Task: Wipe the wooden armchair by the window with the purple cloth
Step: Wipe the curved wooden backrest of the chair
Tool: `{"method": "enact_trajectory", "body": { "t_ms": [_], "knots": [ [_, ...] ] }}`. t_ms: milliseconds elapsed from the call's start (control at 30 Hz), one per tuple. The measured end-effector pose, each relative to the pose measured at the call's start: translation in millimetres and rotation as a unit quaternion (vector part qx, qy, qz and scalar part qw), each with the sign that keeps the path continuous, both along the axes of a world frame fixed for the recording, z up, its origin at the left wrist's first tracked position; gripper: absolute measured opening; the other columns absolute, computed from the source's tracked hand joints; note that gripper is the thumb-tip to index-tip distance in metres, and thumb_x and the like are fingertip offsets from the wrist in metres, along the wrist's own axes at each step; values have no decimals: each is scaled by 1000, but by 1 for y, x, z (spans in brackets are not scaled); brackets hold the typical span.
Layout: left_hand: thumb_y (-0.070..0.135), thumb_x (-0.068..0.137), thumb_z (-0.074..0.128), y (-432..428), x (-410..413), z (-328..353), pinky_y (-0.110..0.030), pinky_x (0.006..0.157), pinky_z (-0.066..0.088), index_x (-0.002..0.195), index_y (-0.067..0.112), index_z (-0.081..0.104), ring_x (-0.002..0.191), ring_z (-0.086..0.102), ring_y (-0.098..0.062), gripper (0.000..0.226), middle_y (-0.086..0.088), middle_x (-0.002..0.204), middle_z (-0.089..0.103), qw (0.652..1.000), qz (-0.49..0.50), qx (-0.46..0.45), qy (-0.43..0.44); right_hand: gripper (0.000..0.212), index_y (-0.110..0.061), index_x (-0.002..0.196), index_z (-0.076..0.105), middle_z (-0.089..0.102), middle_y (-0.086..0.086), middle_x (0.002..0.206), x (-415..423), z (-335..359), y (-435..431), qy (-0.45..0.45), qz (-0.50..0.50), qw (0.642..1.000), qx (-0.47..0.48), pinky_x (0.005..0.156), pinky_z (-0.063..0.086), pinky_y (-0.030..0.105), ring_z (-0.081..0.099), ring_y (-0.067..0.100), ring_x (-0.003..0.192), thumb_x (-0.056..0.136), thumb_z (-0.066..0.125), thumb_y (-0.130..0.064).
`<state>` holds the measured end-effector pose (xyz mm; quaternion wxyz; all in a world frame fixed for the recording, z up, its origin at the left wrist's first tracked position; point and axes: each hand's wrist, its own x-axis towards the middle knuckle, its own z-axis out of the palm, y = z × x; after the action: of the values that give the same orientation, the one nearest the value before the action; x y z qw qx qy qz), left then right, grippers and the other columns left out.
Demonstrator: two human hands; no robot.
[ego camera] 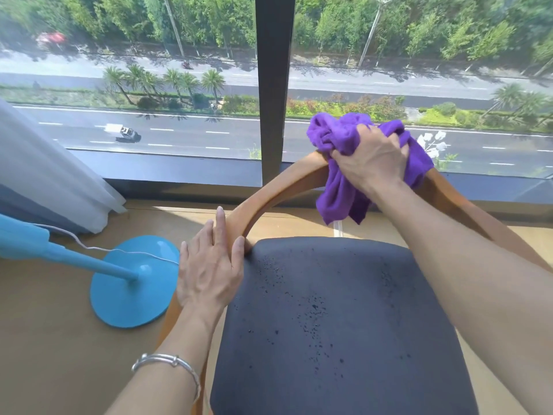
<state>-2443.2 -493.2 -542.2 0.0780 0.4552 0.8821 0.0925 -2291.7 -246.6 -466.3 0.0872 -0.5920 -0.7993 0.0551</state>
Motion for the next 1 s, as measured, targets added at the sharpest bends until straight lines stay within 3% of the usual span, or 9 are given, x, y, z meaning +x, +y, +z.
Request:
{"method": "enact_trajectory", "body": {
  "t_ms": [200, 367, 500, 667, 833, 1000],
  "knots": [
    [57, 90, 9, 0, -1, 1, -51, 100, 35, 149, 21, 10, 121, 45, -32, 70, -8, 138, 46, 1000, 6, 6, -9, 49, -23, 120, 54, 48, -2, 143, -54, -19, -55, -56, 162, 985, 10, 116, 7, 49, 37, 30, 131, 87, 51, -60],
    [53, 88, 11, 2, 1, 5, -51, 98, 37, 149, 21, 15, 116, 48, -33, 69, -8, 135, 48, 1000, 7, 8, -13, 45, -23, 112, 57, 61, -2, 124, -82, -39, -100, -10, 235, 972, -24, 116, 8, 45, 44, 27, 123, 87, 50, -60],
    [51, 89, 13, 2, 2, 8, -49, 96, 39, 148, 22, 20, 112, 50, -34, 67, -8, 133, 50, 1000, 6, 7, -12, 47, -24, 114, 54, 56, -5, 129, -70, -29, -81, -54, 269, 961, -45, 114, 12, 48, 42, 27, 127, 88, 49, -62],
    [51, 88, 14, 1, 4, 11, -47, 89, 41, 148, 21, 22, 105, 53, -34, 67, -7, 129, 52, 1000, 8, 0, -6, 49, -26, 111, 55, 57, -1, 128, -21, -1, -22, -72, 176, 982, 12, 101, 28, 45, 47, 29, 120, 84, 51, -66],
    [52, 89, 12, 1, 6, 13, -47, 85, 43, 148, 19, 21, 100, 54, -34, 68, -8, 129, 52, 1000, 9, -11, 2, 73, -26, 116, 58, 64, 7, 119, 41, 10, 22, 58, 13, 997, -58, 98, 43, 48, 56, 34, 113, 67, 53, -80],
    [50, 93, 16, 1, 10, 17, -47, 85, 42, 149, 22, 18, 104, 52, -33, 62, -6, 132, 50, 1000, 22, -14, 8, 71, -19, 118, 56, 63, 11, 120, 48, 9, 21, 61, -4, 996, -60, 96, 44, 49, 56, 35, 113, 74, 56, -76]
  ]
}}
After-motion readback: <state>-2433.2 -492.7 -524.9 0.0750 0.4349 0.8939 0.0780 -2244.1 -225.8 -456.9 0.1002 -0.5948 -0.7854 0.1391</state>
